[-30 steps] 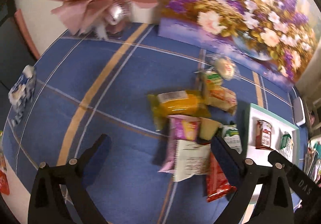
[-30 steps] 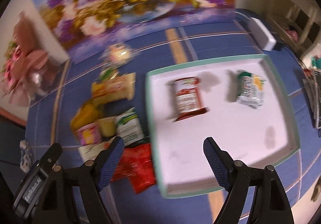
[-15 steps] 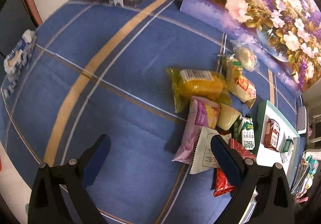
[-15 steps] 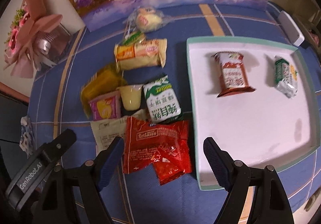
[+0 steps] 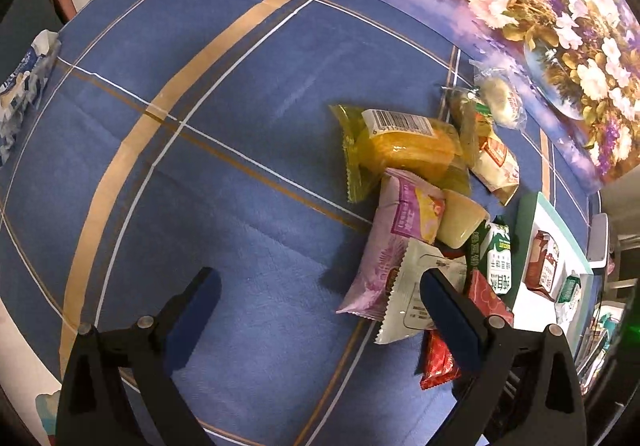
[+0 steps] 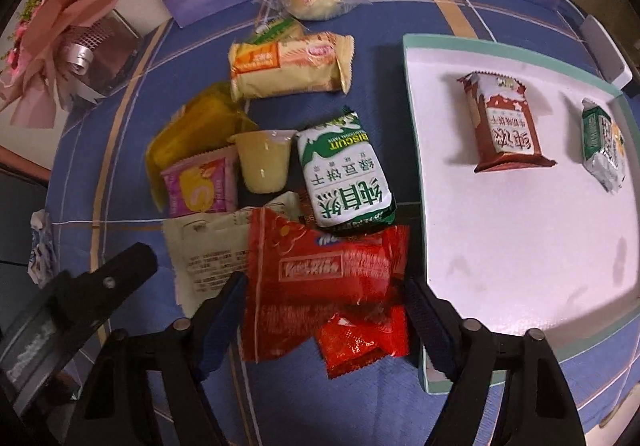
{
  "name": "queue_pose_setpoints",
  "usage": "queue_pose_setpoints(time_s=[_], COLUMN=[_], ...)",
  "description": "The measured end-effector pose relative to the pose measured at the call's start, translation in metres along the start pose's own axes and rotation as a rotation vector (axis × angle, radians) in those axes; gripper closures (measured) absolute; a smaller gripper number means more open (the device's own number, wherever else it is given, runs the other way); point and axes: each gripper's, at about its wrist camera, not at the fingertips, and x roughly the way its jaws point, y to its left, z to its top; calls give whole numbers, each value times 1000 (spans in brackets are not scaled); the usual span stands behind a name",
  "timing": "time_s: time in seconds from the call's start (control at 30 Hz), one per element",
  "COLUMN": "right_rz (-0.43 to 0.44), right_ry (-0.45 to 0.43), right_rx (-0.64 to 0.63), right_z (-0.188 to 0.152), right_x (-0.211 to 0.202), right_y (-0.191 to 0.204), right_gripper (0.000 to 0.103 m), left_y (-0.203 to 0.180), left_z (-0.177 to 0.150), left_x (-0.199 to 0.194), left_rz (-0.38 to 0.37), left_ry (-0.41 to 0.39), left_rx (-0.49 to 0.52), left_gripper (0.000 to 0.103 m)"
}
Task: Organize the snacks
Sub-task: 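Grasp the red Rotes KISS bag with the right tool, then grasp the cream wrapper with the left tool while the right tool carries the red bag to the tray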
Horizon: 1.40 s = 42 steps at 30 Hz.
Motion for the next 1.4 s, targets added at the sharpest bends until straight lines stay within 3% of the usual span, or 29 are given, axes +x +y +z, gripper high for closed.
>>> queue_pose_setpoints(time_s=[0.33,0.37,0.87,0.9,0.97,1.1,1.17,1.4], right_rz=[9,9,54,52,40,42,43,56], right_ry=[-23,-30,-163,-172,-185,-184,-181,-177], right_rx=[16,16,55,63,74,109,117,126], right_z=[-2,-1,2,3,4,3,3,3], right_x=[-6,-10,-67,-70,-74,-76,-76,-75], right_y=[-17,-17,-33,-36,-42,-52,-56,-59], right_gripper=[42,48,48,48,48,48,48,48], left_y=[-7,-9,-22,-24,-28,-45,-51,-57], left_z=[1,1,3,3,0,-3,-5,-8], left_x=[4,3,-8,-8,-8,-1,4,15], left_rz=[-19,-22,-82,-82,-86,-96,-108,-101], left_ry=[8,7,-34,-35,-33,-14,5,36], left_rx=[31,39,77,87,105,160,180,209], left_gripper=[3,4,5,6,20,25,37,45])
